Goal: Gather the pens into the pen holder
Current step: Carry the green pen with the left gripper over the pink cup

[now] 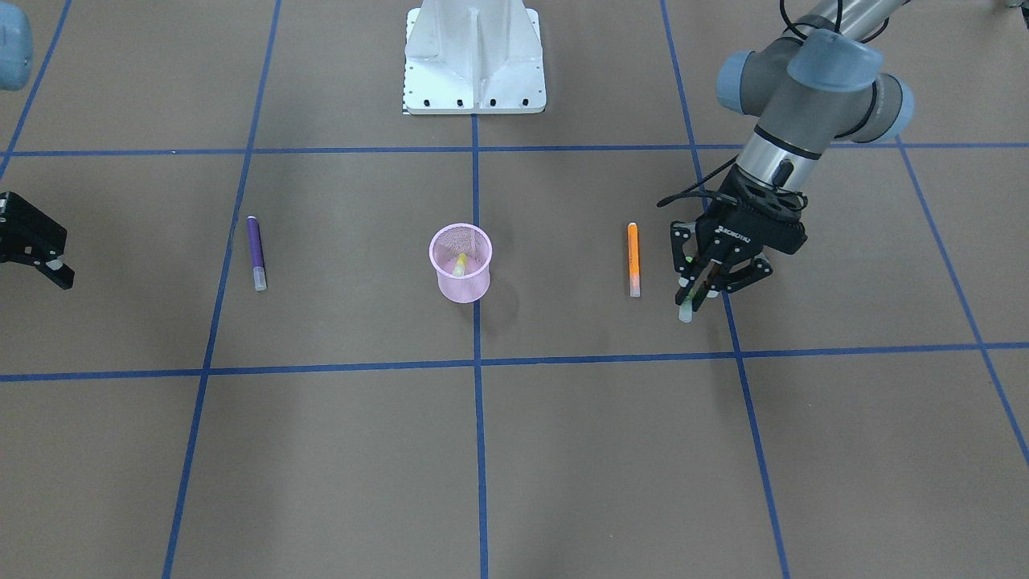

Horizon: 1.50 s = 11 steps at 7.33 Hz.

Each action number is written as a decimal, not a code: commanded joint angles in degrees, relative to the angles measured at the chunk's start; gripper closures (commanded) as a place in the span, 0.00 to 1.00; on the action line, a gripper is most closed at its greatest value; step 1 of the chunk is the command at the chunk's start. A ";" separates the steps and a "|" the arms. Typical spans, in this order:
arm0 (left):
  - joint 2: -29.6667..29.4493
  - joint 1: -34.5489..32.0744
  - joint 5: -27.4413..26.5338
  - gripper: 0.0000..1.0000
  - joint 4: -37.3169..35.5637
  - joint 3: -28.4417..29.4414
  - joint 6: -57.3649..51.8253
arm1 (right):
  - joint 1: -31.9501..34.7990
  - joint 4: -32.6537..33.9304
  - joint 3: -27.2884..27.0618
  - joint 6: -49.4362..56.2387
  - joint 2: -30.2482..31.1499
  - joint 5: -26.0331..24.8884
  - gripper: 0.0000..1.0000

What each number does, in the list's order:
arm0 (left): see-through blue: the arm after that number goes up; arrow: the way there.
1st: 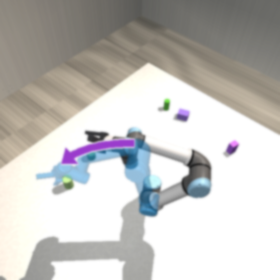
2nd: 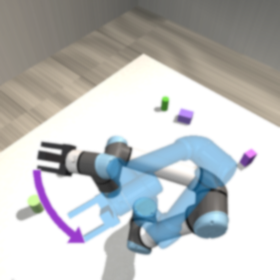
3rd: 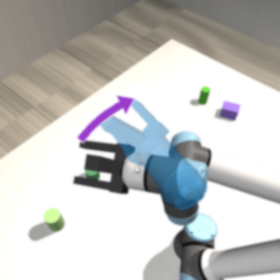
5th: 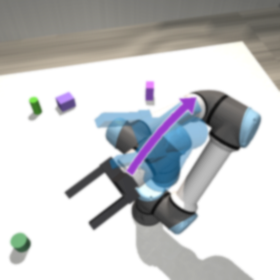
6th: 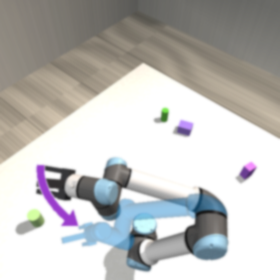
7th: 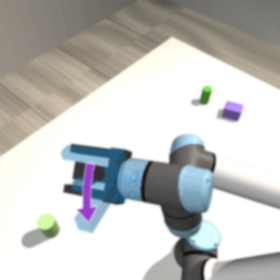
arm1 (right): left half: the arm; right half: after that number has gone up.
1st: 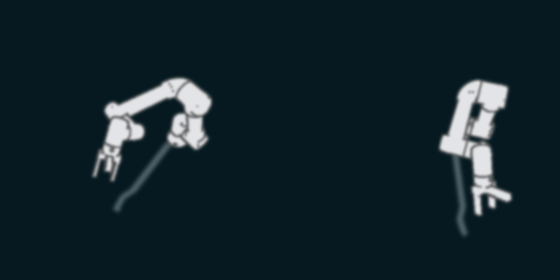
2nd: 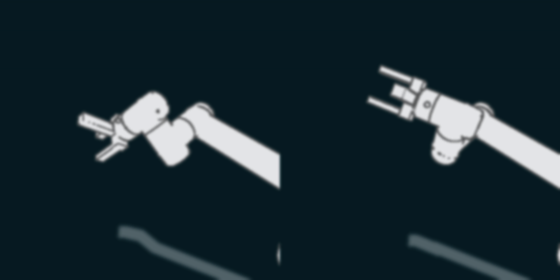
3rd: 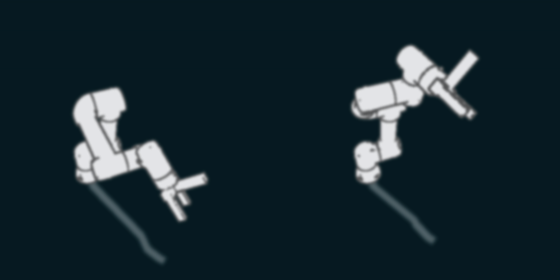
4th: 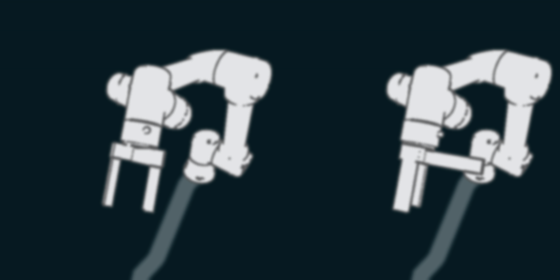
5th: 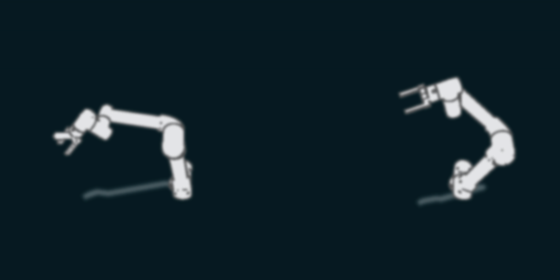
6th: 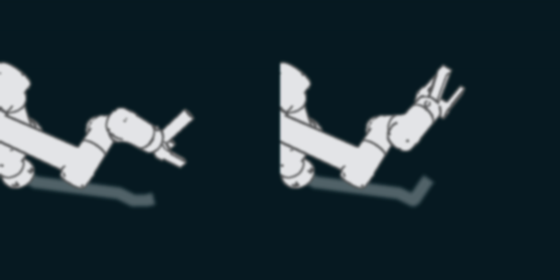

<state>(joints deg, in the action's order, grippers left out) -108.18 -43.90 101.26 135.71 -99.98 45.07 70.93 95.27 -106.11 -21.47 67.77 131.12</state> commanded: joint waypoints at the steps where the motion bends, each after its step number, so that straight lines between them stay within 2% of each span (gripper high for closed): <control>1: -1.15 5.46 -7.09 1.00 16.27 0.22 -0.15 | 0.00 0.00 -0.15 -0.15 0.00 -0.07 0.00; 2: -3.51 10.63 -13.75 1.00 20.78 0.40 -0.15 | 0.00 0.00 -0.23 -0.16 0.00 -0.16 0.00; 4: -10.61 19.79 -25.71 1.00 22.67 3.18 -0.85 | 0.00 -0.09 -0.15 -0.16 0.00 -0.60 0.00; 8: -16.96 23.33 -33.66 1.00 30.03 15.39 -4.28 | -0.09 -0.35 -0.06 -0.16 0.00 -0.69 0.00; 11: -18.91 23.60 -34.73 0.97 30.49 19.73 -4.37 | -0.09 -0.88 0.12 -0.16 0.00 -0.69 0.00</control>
<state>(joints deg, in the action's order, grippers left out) -126.60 -20.39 66.90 165.92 -81.54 40.80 70.84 94.49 -106.03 -21.62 67.76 130.43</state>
